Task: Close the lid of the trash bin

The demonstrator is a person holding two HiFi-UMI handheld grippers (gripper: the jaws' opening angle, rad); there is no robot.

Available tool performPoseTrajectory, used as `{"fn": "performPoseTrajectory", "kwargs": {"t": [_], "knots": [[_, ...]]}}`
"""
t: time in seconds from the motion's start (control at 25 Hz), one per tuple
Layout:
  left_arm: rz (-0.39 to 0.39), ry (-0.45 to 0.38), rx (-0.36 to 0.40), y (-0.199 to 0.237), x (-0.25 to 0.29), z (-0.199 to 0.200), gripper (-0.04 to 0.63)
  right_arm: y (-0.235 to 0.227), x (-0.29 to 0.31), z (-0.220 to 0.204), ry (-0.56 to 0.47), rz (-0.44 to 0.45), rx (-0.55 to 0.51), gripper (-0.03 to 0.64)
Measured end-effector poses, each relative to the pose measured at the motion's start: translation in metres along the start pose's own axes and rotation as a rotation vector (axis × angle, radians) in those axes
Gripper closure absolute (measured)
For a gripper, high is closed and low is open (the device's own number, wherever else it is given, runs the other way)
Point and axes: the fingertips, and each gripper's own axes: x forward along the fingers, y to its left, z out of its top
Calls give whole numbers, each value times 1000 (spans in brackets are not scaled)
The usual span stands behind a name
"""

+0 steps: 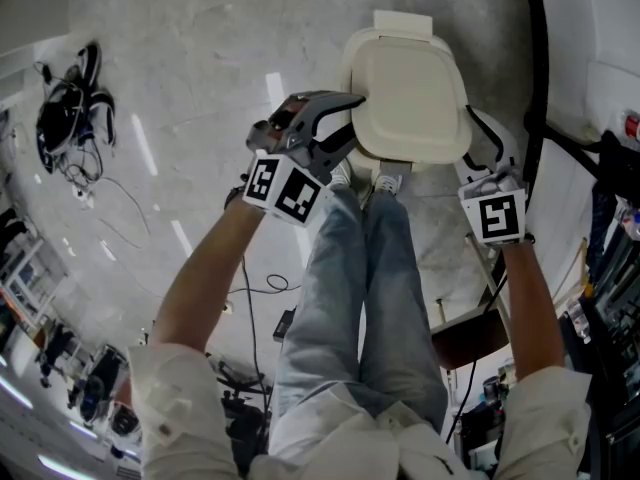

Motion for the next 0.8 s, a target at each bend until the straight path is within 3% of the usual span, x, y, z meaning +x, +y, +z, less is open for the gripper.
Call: {"fn": "performPoseTrajectory", "kwargs": {"t": [0.8], "knots": [[-78,16,20,-12,3,-9,399,17,2,-10,28,147,0,306]]}}
